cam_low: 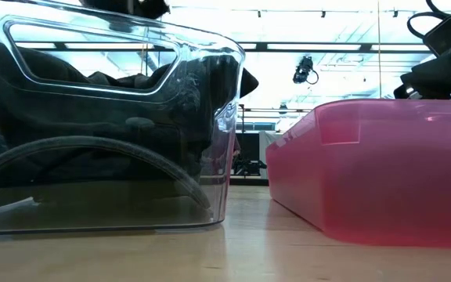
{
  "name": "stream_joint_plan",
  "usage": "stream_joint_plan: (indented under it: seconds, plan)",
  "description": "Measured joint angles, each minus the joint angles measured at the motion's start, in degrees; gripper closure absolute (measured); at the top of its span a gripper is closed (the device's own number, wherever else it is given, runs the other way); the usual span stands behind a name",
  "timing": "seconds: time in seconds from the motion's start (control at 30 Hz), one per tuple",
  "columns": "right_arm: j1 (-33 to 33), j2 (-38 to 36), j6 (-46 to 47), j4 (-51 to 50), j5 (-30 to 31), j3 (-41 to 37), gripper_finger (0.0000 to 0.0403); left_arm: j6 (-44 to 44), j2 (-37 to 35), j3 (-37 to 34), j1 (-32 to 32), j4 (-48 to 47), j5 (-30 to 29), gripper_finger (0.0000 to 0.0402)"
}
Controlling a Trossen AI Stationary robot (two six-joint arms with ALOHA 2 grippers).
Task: Pick & Place hat
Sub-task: Adjust the transparent bin on the table
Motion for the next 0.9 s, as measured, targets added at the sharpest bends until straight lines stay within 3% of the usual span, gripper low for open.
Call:
stream_joint_plan:
  seconds: [0.17,0.37,0.67,0.9]
  plan:
    - [0.02,-0.04,-0.01,-0.06,-0.01,0.01,0.0334,-1.35,0.72,0.00,0.00,0.35,1.79,0.0251]
    - [0.02,-0.04,0.00,-0.07,0.01,0.00,0.0334,-1.53,3.56,0.00,1.32,0.23,3.82,0.0255]
    - [0.01,-0.02,-0.01,0.07,0.00,0.00,0.0334,-1.56,6.68,0.15,4.88,1.10,14.94,0.0265]
    - [0.00,-0.02,-0.02,0.07,-0.01,0.00,0.0334,-1.02,6.01,0.04,4.83,0.74,13.22,0.0301]
